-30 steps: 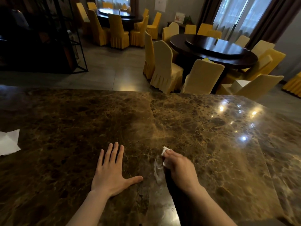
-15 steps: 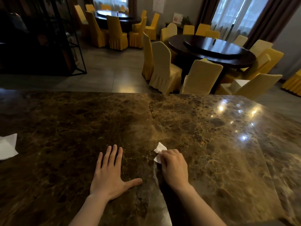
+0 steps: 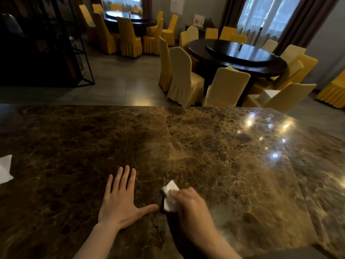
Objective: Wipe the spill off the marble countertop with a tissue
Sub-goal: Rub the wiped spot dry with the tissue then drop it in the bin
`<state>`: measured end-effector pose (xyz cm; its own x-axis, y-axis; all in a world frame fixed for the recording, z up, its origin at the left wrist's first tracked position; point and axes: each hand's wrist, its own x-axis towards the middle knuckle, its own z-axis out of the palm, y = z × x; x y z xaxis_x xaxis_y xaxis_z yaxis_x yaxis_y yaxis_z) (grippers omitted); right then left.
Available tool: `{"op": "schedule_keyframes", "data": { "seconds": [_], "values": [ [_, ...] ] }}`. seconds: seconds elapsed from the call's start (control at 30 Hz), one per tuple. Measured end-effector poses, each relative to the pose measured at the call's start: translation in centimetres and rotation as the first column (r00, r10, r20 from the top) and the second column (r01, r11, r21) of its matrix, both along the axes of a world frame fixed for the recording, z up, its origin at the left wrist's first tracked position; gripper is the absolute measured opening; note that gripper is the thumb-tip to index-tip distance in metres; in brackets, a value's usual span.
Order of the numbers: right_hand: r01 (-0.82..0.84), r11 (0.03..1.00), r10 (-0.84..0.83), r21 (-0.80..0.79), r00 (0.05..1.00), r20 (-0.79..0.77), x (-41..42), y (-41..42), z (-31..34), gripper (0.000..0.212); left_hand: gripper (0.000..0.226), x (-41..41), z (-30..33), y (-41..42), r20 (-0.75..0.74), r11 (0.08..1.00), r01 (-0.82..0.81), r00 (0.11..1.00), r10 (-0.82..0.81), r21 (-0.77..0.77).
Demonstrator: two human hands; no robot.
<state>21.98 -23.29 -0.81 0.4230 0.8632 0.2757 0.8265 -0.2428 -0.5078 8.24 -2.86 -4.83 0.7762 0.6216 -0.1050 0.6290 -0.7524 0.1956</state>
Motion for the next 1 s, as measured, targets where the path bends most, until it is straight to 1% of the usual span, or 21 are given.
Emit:
{"op": "schedule_keyframes", "data": {
  "seconds": [0.1,0.17,0.23,0.27,0.33,0.37,0.43,0.47,0.53,0.6,0.67,0.7,0.73,0.8,0.87,0.9,0.93,1.0],
  "values": [
    [-0.099,0.988,0.111,-0.117,0.988,0.104,-1.1,-0.5,-1.7,0.024,0.148,-0.1,0.1,0.0,-0.007,1.0,0.014,1.0,-0.014,-0.006],
    [-0.14,0.981,0.164,-0.131,0.966,0.199,-0.2,-0.3,-1.6,0.015,0.149,-0.3,0.2,0.1,-0.024,1.0,0.02,1.0,-0.02,-0.005],
    [-0.112,0.984,0.146,-0.137,0.951,0.273,1.3,-0.4,-0.8,0.005,0.15,-0.2,0.3,0.0,-0.021,1.0,0.019,1.0,-0.019,-0.017],
    [-0.057,0.991,0.09,-0.123,0.955,0.283,2.4,-0.5,-0.3,0.006,0.15,-0.2,0.4,0.0,-0.01,1.0,0.015,1.0,-0.015,-0.022],
    [0.104,0.989,-0.07,-0.107,0.958,0.279,5.3,-0.8,0.6,0.007,0.15,-0.2,0.5,0.0,0.007,0.999,0.01,1.0,-0.01,-0.033],
    [0.183,0.975,-0.142,-0.128,0.951,0.274,6.6,-0.9,1.0,0.009,0.151,-0.2,0.6,-0.1,0.003,0.999,0.01,1.0,-0.01,-0.032],
    [0.263,0.95,-0.217,-0.168,0.944,0.25,7.7,-0.6,0.9,0.017,0.151,-0.2,0.6,-0.1,-0.024,1.0,0.009,1.0,-0.01,-0.027],
    [0.282,0.946,-0.243,-0.156,0.942,0.23,7.2,-0.2,0.8,0.018,0.151,-0.1,0.6,-0.1,-0.03,1.0,0.008,1.0,-0.009,-0.028],
    [0.259,0.953,-0.234,-0.155,0.958,0.164,4.4,0.8,0.4,0.013,0.15,-0.1,0.7,0.0,-0.023,1.0,0.005,1.0,-0.005,-0.03],
    [0.15,0.976,-0.135,-0.159,0.986,0.101,1.3,0.7,-0.4,0.006,0.149,-0.1,0.6,0.0,-0.027,1.0,0.008,1.0,-0.009,-0.026],
    [0.044,0.986,-0.029,-0.163,0.995,0.092,0.2,-0.5,-0.7,0.004,0.149,-0.1,0.5,0.0,-0.029,1.0,0.009,1.0,-0.01,-0.028],
    [0.031,0.987,-0.014,-0.156,0.993,0.113,0.9,-1.1,-0.6,0.005,0.149,-0.1,0.5,0.0,-0.021,1.0,0.007,1.0,-0.008,-0.027],
    [0.063,0.985,-0.042,-0.161,0.991,0.129,2.0,-1.5,-0.3,0.008,0.149,-0.1,0.5,0.0,-0.016,1.0,0.008,1.0,-0.008,-0.025],
    [0.219,0.962,-0.193,-0.161,0.967,0.164,4.7,-1.4,0.2,0.012,0.149,-0.1,0.6,0.1,-0.021,1.0,0.011,1.0,-0.012,-0.019],
    [0.388,0.911,-0.367,-0.137,0.917,0.155,6.0,-0.4,0.6,0.016,0.149,-0.1,0.5,0.0,-0.023,1.0,0.008,1.0,-0.008,-0.013],
    [0.424,0.897,-0.41,-0.124,0.903,0.127,5.5,0.3,0.6,0.016,0.149,-0.1,0.4,0.1,-0.018,1.0,0.008,1.0,-0.008,-0.01],
    [0.401,0.907,-0.392,-0.124,0.915,0.093,4.4,0.8,0.3,0.014,0.149,-0.2,0.4,0.1,-0.013,1.0,0.012,1.0,-0.012,-0.011],
    [0.251,0.962,-0.25,-0.103,0.968,0.026,1.1,1.0,-0.8,0.015,0.149,-0.1,0.3,0.2,-0.009,1.0,0.014,1.0,-0.014,-0.018]
  ]
}}
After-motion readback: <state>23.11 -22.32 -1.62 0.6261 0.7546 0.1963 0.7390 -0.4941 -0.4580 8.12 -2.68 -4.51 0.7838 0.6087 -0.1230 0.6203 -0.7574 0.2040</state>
